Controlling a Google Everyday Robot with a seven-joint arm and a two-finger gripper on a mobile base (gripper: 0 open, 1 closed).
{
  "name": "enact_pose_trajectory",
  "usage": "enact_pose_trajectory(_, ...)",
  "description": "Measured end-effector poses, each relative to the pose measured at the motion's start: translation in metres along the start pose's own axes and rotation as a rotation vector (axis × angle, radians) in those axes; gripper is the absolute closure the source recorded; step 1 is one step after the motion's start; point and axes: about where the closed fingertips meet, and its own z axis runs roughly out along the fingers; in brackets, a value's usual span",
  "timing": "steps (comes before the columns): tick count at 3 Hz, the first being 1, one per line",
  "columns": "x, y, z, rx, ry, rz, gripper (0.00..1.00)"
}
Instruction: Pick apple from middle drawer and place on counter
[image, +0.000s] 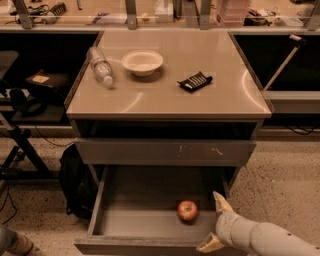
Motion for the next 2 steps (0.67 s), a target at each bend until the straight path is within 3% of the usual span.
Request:
enact_pose_trajectory(1, 0.000, 0.001, 0.000, 0.000, 0.000, 0.000, 0.00)
enact_pose_trajectory(2, -0.027, -0.030, -0.013, 0.026, -0.055, -0.019, 0.00)
